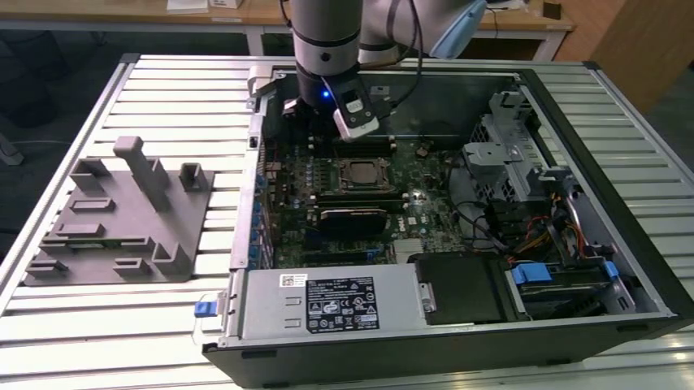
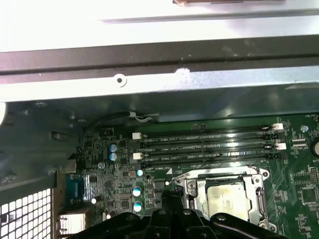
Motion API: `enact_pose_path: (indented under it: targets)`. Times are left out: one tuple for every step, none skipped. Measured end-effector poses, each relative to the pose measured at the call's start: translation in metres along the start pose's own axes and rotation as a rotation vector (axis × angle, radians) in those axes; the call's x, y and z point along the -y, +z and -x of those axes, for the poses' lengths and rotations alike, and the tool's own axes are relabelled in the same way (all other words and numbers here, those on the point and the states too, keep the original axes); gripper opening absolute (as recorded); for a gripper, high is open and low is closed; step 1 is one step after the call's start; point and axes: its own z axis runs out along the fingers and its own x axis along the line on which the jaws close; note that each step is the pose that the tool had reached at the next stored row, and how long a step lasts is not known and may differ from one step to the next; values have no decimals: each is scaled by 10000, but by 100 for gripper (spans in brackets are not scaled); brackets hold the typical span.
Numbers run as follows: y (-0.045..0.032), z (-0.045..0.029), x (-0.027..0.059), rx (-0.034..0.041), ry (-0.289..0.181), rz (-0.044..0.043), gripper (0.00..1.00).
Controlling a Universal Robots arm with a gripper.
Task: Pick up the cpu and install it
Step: 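Install the first cpu locking lever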
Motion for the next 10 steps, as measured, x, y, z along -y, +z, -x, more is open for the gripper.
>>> enact_pose_path:
  targets:
    - [0, 0, 1, -5, 1, 57, 11]
    - [0, 0, 2, -11, 2, 128, 11]
    - [-1, 0, 4, -16, 3, 186, 11]
    - [-1, 0, 7, -18, 3, 212, 11]
    - [-2, -1, 10, -17, 4, 214, 11]
    - [-3, -2, 16, -17, 3, 216, 11]
    - [-4, -4, 23, -18, 2, 216, 11]
    - [-5, -9, 30, -17, 4, 216, 11]
    - [-6, -15, 38, -16, 3, 216, 11]
    - [-8, -22, 47, -14, 2, 216, 11]
